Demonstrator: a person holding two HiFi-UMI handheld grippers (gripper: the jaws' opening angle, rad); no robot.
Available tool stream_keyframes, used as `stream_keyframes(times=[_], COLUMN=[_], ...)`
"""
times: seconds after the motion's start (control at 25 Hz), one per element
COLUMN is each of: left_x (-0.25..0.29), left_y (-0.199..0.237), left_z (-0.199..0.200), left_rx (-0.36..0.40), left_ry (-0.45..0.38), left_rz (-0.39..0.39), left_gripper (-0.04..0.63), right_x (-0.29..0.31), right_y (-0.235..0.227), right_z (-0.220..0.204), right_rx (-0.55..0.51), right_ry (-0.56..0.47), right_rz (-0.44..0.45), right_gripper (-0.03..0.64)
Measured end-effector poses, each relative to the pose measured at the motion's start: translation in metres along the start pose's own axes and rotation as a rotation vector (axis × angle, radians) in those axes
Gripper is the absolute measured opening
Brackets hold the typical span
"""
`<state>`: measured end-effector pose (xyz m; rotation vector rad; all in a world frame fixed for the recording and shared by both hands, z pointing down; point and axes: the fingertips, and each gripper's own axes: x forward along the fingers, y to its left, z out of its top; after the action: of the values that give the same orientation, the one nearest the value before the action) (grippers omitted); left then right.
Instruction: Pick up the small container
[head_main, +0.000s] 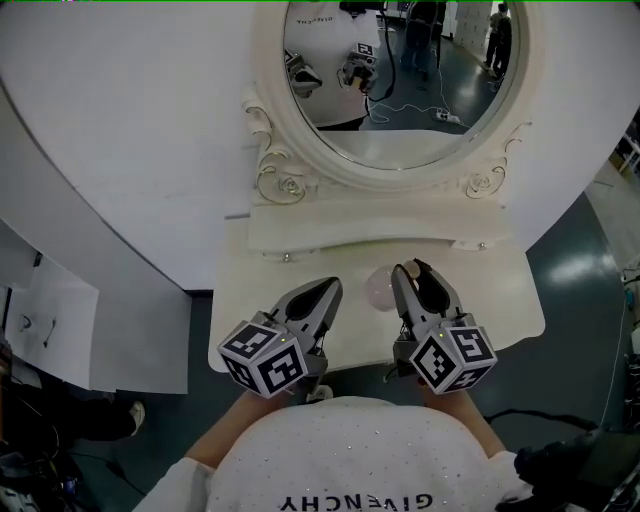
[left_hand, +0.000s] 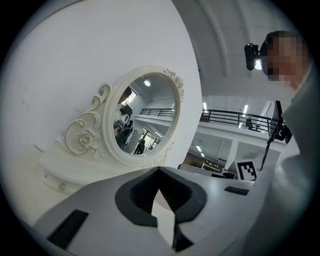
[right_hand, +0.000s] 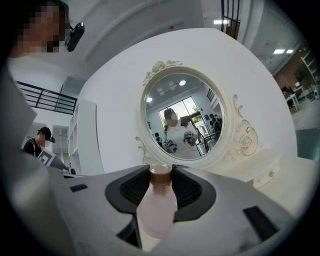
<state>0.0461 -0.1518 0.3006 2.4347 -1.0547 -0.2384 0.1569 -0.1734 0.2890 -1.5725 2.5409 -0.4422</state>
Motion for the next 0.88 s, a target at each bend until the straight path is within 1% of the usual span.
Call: stream_keyframes(times=[0.2, 0.6, 0.88], left_x=[0.007, 0.008, -0.001], left_y=[-0.028, -0.08, -0.106], left_z=[-0.012, -0.062, -0.087], left_rx=[0.012, 0.005, -0.002], left_ry=[-0.029, -0.023, -0.031], left_rz=[0.032, 0.086, 0.121], left_gripper=[0.002, 0.002, 0.002], right_x=[-0.03, -0.09, -0.12], right_y=[-0.018, -0.054, -0.062], right_z=[0.007, 0.001, -0.008], right_rx=[0.005, 0.037, 0.034], right_ry=[-0.005, -0.004, 0.016], right_rz=[0.037, 0.089, 0.128], right_gripper=[0.143, 0.143, 0.143])
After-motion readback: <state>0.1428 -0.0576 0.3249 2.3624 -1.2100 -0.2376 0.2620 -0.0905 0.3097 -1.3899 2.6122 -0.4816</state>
